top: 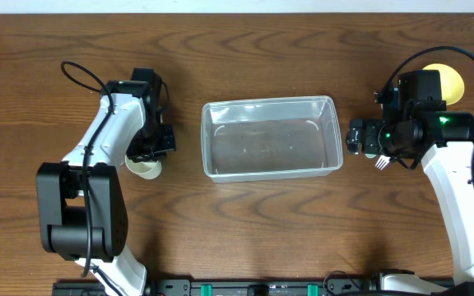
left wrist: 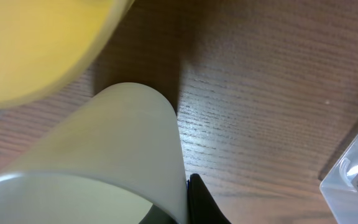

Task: Pack container
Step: 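Move left gripper over the cream cup and grasp its rim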

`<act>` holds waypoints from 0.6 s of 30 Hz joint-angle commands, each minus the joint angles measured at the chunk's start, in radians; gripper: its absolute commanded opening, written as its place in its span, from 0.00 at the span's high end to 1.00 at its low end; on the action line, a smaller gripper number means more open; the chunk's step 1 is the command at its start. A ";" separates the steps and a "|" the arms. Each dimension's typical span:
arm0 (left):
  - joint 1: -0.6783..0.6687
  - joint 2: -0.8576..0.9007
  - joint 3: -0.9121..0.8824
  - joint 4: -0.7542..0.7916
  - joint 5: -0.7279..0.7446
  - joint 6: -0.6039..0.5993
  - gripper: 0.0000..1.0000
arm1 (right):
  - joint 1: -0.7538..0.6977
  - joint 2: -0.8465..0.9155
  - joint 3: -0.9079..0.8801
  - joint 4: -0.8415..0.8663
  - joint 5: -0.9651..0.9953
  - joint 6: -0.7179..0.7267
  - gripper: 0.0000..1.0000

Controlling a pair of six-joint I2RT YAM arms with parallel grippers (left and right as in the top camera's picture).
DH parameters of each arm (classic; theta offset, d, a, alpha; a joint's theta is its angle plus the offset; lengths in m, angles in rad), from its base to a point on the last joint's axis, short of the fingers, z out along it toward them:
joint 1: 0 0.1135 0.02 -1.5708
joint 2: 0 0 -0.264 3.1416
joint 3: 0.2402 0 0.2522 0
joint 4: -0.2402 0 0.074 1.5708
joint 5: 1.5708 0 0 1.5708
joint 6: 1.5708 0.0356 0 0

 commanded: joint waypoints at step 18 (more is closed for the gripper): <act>-0.436 -0.212 0.324 0.050 -0.074 -0.002 0.94 | -0.008 0.004 0.018 0.002 0.029 0.015 0.01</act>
